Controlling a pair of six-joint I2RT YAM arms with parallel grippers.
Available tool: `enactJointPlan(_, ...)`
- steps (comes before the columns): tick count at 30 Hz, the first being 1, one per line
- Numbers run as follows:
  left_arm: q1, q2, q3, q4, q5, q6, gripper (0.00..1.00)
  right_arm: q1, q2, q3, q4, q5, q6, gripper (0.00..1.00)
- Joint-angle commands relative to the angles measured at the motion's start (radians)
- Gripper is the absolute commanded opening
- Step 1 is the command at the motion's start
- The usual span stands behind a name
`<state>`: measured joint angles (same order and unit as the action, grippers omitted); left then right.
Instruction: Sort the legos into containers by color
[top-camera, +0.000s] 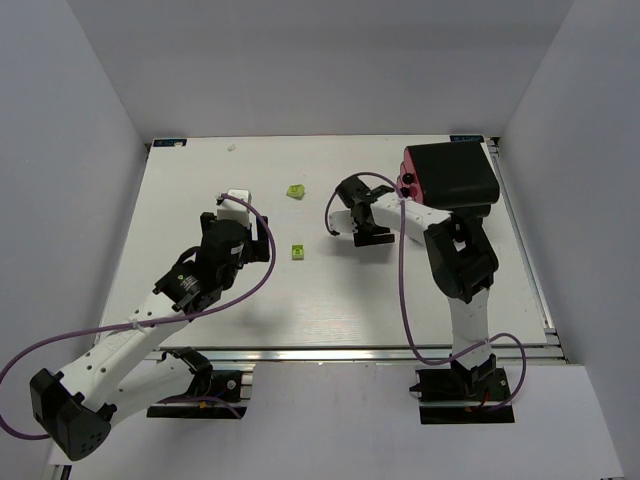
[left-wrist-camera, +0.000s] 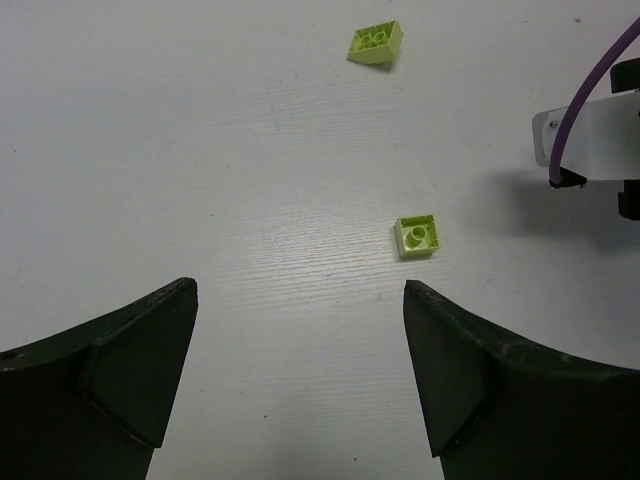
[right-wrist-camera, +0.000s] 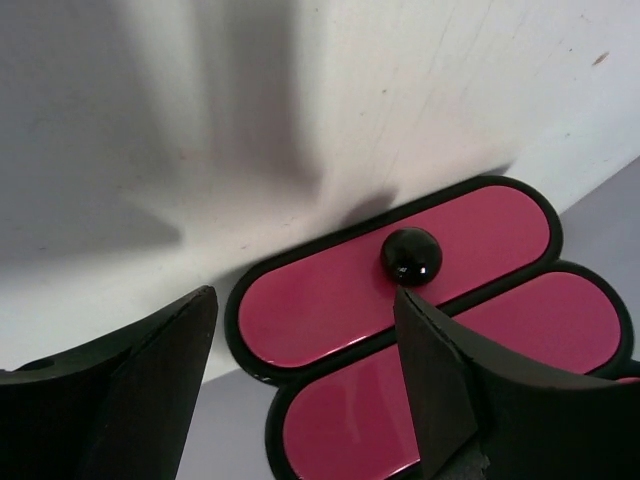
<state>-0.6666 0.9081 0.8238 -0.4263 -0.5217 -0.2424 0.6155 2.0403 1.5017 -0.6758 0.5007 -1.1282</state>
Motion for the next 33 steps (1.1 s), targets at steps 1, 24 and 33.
enactJointPlan(1, 0.002, -0.002, 0.003, 0.001, -0.020, 0.008, 0.94, -0.003, 0.009, 0.042, 0.086, 0.077, -0.139, 0.76)
enactJointPlan(24, 0.002, 0.021, 0.005, -0.002, -0.027, 0.009, 0.94, -0.062, 0.169, 0.095, 0.251, 0.265, -0.249, 0.74)
enactJointPlan(33, 0.002, 0.025, 0.005, -0.002, -0.029, 0.011, 0.94, -0.091, 0.185, 0.104, 0.239, 0.246, -0.240, 0.69)
